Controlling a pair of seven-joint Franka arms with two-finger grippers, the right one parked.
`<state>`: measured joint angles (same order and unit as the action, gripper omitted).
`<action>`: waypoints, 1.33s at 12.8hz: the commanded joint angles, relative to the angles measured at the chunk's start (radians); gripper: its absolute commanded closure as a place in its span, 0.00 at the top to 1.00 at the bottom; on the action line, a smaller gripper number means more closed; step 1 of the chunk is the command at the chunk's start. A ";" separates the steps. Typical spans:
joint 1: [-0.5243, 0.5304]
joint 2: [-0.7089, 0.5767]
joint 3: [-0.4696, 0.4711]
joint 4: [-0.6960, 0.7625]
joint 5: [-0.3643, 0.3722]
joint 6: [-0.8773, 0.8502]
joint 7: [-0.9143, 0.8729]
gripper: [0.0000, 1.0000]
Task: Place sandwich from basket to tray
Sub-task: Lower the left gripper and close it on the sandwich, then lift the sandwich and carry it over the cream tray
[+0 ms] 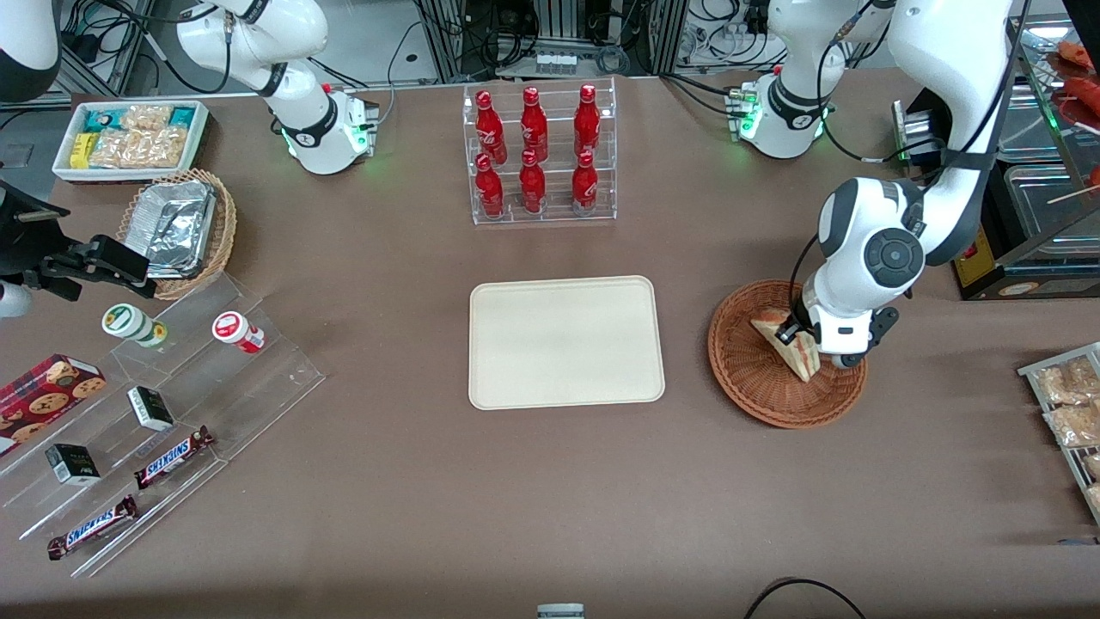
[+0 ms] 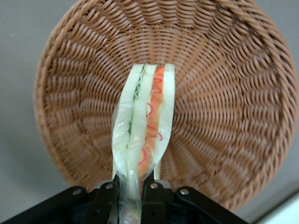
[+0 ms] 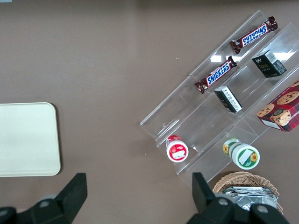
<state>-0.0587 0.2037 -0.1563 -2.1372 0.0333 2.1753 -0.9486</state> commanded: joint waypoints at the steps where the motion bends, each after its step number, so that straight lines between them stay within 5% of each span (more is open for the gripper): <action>1: -0.007 0.000 -0.040 0.127 0.003 -0.171 0.027 0.14; 10: -0.010 0.112 -0.328 0.285 0.014 -0.230 0.183 0.11; 15: -0.142 0.311 -0.404 0.482 0.223 -0.224 -0.114 0.10; 17: -0.194 0.368 -0.402 0.532 0.241 -0.165 -0.175 0.09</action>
<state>-0.2106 0.4889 -0.5573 -1.6965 0.2395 1.9872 -1.0582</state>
